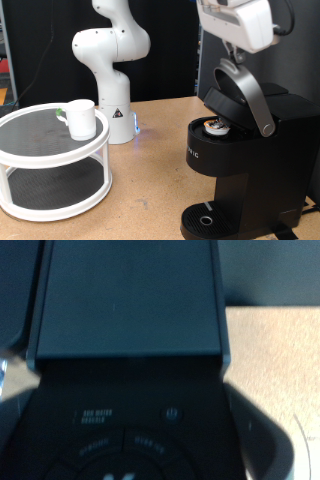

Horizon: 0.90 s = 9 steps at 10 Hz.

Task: Make a cup of coffee with the keurig machine

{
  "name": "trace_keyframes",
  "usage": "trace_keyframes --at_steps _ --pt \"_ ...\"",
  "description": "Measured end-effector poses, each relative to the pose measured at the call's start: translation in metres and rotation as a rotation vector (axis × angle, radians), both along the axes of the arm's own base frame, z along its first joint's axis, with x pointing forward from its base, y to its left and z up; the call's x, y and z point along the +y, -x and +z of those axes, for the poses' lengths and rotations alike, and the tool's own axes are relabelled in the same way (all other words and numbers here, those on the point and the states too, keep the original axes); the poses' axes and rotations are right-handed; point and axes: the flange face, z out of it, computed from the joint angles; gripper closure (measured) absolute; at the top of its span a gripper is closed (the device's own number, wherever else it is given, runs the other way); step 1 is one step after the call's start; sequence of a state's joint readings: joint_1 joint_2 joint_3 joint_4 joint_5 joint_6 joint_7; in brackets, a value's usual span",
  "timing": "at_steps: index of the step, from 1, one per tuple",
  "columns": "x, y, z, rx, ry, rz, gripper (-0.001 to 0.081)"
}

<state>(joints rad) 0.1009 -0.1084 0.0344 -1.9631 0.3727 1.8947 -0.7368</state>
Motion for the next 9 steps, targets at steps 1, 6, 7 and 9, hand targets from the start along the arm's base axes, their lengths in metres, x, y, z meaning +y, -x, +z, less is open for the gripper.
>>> trace_keyframes --at_steps 1,6,7,9 --pt "-0.009 -0.001 -0.005 0.008 0.026 -0.003 0.0804" --pt "-0.036 0.001 -0.034 0.039 0.146 0.025 0.0804" --pt "-0.041 0.003 -0.048 0.056 0.169 0.025 0.0804" --pt "-0.05 0.004 -0.08 0.068 0.183 0.007 0.0804"
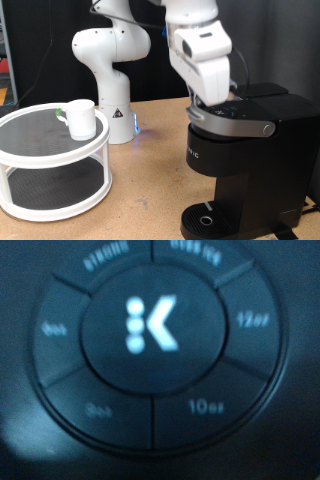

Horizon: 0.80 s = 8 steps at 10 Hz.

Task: Make a cup of coffee with the keurig machine

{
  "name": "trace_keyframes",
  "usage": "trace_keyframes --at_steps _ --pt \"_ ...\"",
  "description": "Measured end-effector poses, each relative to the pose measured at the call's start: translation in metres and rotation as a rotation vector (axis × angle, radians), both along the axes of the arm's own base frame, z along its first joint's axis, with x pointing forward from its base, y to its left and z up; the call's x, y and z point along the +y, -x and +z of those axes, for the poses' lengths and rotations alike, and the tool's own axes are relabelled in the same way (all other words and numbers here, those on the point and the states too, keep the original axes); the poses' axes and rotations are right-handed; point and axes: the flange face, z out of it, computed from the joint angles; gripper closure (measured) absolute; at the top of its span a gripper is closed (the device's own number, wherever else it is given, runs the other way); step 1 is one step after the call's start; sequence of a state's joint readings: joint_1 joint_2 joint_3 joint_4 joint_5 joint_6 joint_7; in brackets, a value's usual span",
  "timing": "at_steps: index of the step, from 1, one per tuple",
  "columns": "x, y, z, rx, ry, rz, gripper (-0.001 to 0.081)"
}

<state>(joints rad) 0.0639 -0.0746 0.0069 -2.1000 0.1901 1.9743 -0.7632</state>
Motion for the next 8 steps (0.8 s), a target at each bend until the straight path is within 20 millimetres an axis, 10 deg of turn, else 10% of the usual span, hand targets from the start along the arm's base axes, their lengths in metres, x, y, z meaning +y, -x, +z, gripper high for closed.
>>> trace_keyframes --at_steps 8 --pt "-0.018 -0.008 -0.024 -0.198 -0.198 -0.051 0.0804"
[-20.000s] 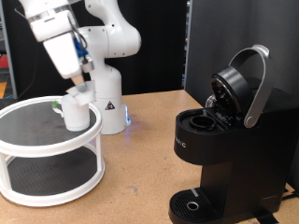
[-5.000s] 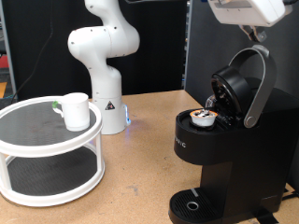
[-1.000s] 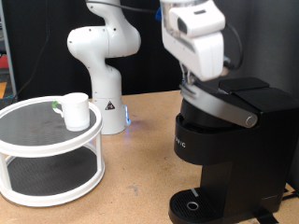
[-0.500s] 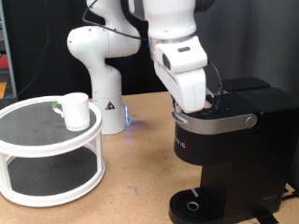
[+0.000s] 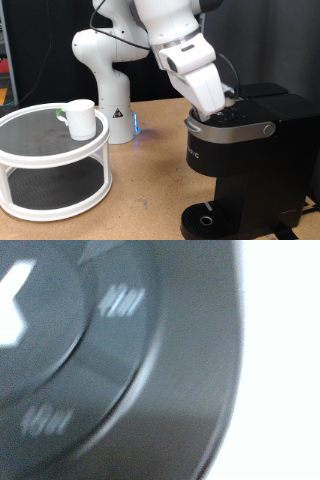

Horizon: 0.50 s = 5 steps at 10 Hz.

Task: Make a cup of coffee with the keurig machine

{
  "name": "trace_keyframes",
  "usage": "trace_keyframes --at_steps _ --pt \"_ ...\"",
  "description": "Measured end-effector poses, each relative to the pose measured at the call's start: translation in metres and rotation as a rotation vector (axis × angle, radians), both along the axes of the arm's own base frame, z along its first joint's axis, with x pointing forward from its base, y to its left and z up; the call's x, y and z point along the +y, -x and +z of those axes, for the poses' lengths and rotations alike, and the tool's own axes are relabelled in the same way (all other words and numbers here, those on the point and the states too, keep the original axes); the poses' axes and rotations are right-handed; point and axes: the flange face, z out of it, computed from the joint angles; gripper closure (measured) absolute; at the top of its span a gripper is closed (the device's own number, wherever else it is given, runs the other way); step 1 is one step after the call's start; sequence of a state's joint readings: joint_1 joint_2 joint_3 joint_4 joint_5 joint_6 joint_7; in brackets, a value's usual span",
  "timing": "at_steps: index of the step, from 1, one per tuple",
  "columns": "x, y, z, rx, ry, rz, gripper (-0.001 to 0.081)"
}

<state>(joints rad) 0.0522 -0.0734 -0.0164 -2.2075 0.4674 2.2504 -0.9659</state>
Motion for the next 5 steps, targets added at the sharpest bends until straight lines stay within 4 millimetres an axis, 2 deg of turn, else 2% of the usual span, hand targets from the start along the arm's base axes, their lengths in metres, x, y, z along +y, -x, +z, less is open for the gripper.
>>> trace_keyframes --at_steps 2,5 --pt "-0.004 0.002 0.021 -0.072 -0.114 -0.01 0.0804" --pt "-0.012 0.012 0.065 -0.095 -0.142 0.023 0.0804"
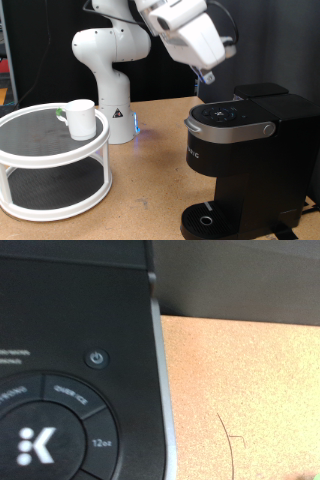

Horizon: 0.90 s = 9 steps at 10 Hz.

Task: Make a cup of coffee with the keurig machine

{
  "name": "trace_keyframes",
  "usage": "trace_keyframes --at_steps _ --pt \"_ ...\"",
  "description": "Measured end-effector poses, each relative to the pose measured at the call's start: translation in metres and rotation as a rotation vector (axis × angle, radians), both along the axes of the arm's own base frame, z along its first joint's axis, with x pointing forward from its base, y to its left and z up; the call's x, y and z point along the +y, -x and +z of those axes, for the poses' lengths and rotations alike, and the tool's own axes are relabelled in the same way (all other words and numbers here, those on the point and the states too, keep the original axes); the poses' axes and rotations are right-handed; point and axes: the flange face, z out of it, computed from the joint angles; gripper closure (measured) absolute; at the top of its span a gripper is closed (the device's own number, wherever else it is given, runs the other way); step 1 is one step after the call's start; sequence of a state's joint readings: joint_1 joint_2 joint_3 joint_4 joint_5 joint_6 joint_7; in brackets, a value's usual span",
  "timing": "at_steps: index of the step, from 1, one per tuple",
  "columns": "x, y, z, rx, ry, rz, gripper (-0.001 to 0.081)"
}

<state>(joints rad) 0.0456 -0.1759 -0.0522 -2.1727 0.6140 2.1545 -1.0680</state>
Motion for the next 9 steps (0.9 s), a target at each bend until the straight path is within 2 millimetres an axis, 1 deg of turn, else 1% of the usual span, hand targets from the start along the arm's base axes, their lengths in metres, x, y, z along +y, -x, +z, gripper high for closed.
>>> trace_keyframes --at_steps 2,3,4,6,7,9 --pt "-0.002 0.008 0.02 0.015 0.017 0.043 0.0804" --pt "-0.002 0.01 0.023 0.029 0.026 0.06 0.0804" --pt "-0.003 0.009 0.023 0.017 0.021 0.046 0.0804" --pt "-0.005 0.008 0.017 -0.01 -0.084 -0.074 0.0804" --pt "-0.01 0.015 0.014 0.009 -0.125 -0.114 0.0804" --pt "-0.025 0.036 0.01 0.078 -0.142 -0.099 0.0804"
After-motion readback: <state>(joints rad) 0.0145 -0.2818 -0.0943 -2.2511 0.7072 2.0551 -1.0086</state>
